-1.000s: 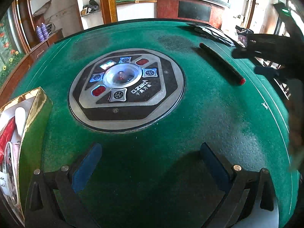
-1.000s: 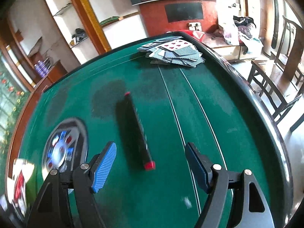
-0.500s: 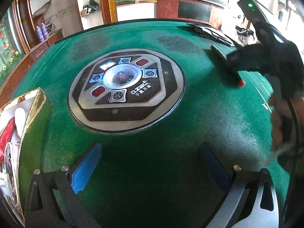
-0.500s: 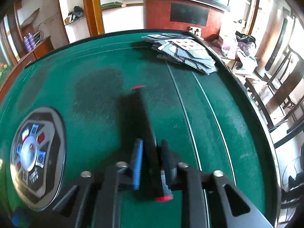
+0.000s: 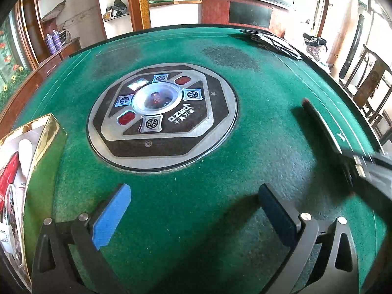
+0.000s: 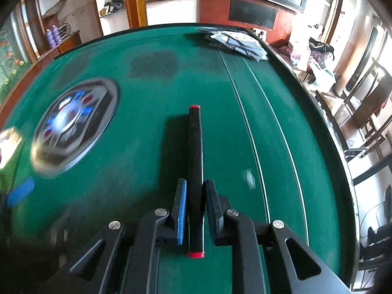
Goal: Organize objects
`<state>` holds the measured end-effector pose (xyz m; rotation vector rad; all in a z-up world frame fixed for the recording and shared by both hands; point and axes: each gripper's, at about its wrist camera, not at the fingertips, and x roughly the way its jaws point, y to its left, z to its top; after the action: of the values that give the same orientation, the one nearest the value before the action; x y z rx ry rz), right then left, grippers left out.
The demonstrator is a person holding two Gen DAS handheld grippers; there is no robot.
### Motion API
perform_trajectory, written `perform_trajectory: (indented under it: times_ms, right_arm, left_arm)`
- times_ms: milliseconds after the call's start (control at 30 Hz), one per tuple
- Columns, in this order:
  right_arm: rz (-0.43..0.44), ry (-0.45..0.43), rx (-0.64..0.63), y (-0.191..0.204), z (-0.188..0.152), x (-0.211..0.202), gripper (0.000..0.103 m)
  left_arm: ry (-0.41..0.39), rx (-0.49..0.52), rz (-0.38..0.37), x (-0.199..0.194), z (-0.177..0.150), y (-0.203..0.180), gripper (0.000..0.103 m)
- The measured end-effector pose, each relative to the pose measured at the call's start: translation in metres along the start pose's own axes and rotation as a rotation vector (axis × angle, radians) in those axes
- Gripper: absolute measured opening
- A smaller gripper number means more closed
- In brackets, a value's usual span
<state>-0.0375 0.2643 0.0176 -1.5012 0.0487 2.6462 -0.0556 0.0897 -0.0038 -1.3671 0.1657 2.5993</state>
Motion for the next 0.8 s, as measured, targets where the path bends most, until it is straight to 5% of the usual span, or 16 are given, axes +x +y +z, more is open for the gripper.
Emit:
perform_trajectory:
  times_ms: [333, 433, 567, 633, 800]
  right_arm:
    - [0.066, 0.012, 0.016, -0.01, -0.06, -0.034, 0.016]
    - [0.083, 0.008, 0.029, -0.014, -0.063, -0.036, 0.016]
    - [0.121, -0.002, 0.051, -0.019, -0.064, -0.036, 0.016]
    - [0.162, -0.011, 0.079, -0.026, -0.065, -0.035, 0.016]
    - [0.242, -0.013, 0.11, -0.037, -0.065, -0.033, 0.016]
  left_arm:
    - [0.002, 0.002, -0.001, 0.0, 0.0, -0.001, 0.103]
    - [0.03, 0.013, -0.001, -0.001, 0.0, 0.004, 0.103]
    - [0.081, -0.111, 0.07, -0.007, -0.005, 0.045, 0.103]
    - [0.089, -0.154, 0.042, -0.015, -0.006, 0.06, 0.093]
    - [0.042, -0.085, 0.044, -0.038, -0.011, 0.034, 0.093]
